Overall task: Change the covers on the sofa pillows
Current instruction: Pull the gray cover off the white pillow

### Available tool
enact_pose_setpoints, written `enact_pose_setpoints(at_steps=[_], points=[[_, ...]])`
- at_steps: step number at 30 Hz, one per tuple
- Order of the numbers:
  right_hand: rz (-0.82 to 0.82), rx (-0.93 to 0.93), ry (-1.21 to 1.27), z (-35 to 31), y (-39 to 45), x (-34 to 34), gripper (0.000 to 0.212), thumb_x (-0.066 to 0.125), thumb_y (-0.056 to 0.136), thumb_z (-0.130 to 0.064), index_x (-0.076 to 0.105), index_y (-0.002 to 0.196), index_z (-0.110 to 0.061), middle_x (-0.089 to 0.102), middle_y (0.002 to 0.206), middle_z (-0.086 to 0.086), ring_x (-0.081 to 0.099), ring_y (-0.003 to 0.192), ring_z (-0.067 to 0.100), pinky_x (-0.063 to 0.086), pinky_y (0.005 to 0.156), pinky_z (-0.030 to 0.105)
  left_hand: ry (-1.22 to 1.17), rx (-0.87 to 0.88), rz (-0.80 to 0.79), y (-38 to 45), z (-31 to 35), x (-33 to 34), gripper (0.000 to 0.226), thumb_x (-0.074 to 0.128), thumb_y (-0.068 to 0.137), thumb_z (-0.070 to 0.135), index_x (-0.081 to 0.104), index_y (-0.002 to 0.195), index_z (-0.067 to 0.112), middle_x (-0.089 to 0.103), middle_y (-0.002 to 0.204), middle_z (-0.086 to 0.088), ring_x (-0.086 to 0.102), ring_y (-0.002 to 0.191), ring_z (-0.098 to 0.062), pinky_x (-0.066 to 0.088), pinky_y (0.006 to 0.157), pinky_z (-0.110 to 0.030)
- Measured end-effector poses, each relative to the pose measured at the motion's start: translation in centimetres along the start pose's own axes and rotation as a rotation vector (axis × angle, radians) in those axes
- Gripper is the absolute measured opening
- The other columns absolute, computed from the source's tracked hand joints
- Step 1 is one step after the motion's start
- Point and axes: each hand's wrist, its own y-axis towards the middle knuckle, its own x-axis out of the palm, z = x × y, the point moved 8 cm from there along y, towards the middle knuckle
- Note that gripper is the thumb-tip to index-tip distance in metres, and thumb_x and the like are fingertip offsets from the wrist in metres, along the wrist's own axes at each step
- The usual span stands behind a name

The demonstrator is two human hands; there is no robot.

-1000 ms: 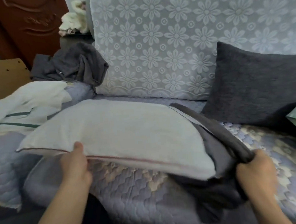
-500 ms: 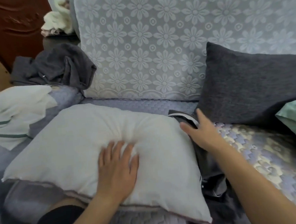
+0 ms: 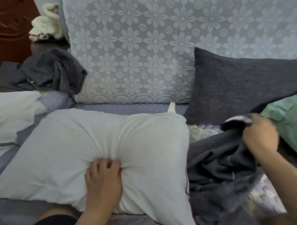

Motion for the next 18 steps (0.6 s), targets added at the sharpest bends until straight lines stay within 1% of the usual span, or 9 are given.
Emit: enact_pose_setpoints(at_steps=[2,3,5,7,9,12,15,17,18], points=[[-0.204,-0.323,-0.045,-1.4,-3.6,2.6,0.046,0.052,0.08,-0.004,0.073,0.115,-0.023,0.057,0.111,0.021,0.061,0.098,0.044,0.05,0.092,0.043,0.023,0.001,-0.004,1.8,1.3,0.1,0.027,0.045,0.088,0.032,0.067,0.094,0.018,0.06,0.096,-0.01,0.052,0.094,-0.034,0.037,0.082,-0.047],[-0.393,-0.416,-0.02,-1.9,-6.5,4.6,0.046,0.056,0.081,-0.013,0.07,0.121,-0.031,0.055,0.121,0.017,0.058,0.109,0.041,0.047,0.099,0.039,0.015,0.007,-0.014,2.6,1.6,0.1,0.027,0.044,0.089,0.033,0.066,0.094,0.017,0.06,0.096,-0.01,0.053,0.094,-0.034,0.038,0.082,-0.047],[-0.807,-0.518,-0.003,-2.2,-13.5,7.9,0.064,0.059,0.083,-0.052,0.043,0.144,-0.047,0.036,0.148,0.009,0.038,0.138,0.033,0.032,0.115,0.037,-0.059,0.036,-0.044,3.8,1.7,0.2,0.031,0.04,0.09,0.038,0.064,0.093,0.017,0.061,0.098,-0.009,0.057,0.095,-0.034,0.042,0.083,-0.047],[-1.014,-0.646,-0.19,-2.0,-18.9,9.8,0.102,0.051,0.069,-0.082,0.004,0.155,-0.05,0.004,0.165,0.001,0.005,0.153,0.029,0.013,0.124,0.047,-0.195,0.157,-0.085,3.4,0.9,0.0,0.042,0.042,0.091,0.046,0.065,0.106,0.015,0.064,0.11,-0.01,0.055,0.106,-0.032,0.041,0.091,-0.045],[-0.973,-0.685,-0.378,-1.7,-20.1,10.5,0.119,0.052,0.063,-0.083,-0.016,0.153,-0.046,-0.015,0.166,0.0,-0.011,0.153,0.033,0.002,0.122,0.057,-0.203,0.341,-0.138,1.5,-0.5,-1.0,0.066,0.047,0.088,0.059,0.059,0.133,0.013,0.058,0.138,-0.013,0.044,0.129,-0.025,0.03,0.107,-0.039],[-0.896,-0.579,-0.465,-1.9,-17.4,11.5,0.13,0.064,0.061,-0.079,-0.016,0.156,-0.04,-0.023,0.165,0.006,-0.01,0.151,0.04,0.007,0.12,0.06,0.079,0.463,-0.224,-1.4,-4.1,-2.1,0.105,0.051,0.07,0.082,0.031,0.158,0.028,0.026,0.165,-0.007,0.024,0.151,-0.028,0.02,0.118,-0.048],[-1.028,-0.576,-0.55,-2.9,-16.6,12.7,0.129,0.072,0.061,-0.072,-0.006,0.157,-0.037,-0.017,0.166,0.011,0.0,0.149,0.045,0.023,0.117,0.058,0.239,0.298,-0.249,-1.0,-7.6,-2.3,0.108,0.055,0.063,0.072,0.028,0.159,0.031,0.021,0.166,-0.014,0.024,0.149,-0.044,0.016,0.115,-0.061],[-1.04,-0.631,-0.566,-4.2,-16.9,12.6,0.117,0.076,0.065,-0.061,0.008,0.157,-0.032,0.0,0.165,0.012,0.013,0.146,0.044,0.037,0.111,0.052,0.279,0.208,-0.255,1.1,-8.5,-2.1,0.104,0.054,0.063,0.066,0.036,0.156,0.023,0.036,0.157,-0.019,0.036,0.142,-0.046,0.016,0.114,-0.06],[-1.037,-0.645,-0.559,-4.5,-17.1,12.5,0.109,0.077,0.067,-0.055,0.016,0.154,-0.031,0.011,0.16,0.01,0.02,0.142,0.041,0.041,0.107,0.049,0.269,0.21,-0.298,2.1,-8.1,-1.2,0.1,0.052,0.063,0.067,0.044,0.151,0.019,0.05,0.143,-0.019,0.048,0.132,-0.044,0.025,0.109,-0.059]])
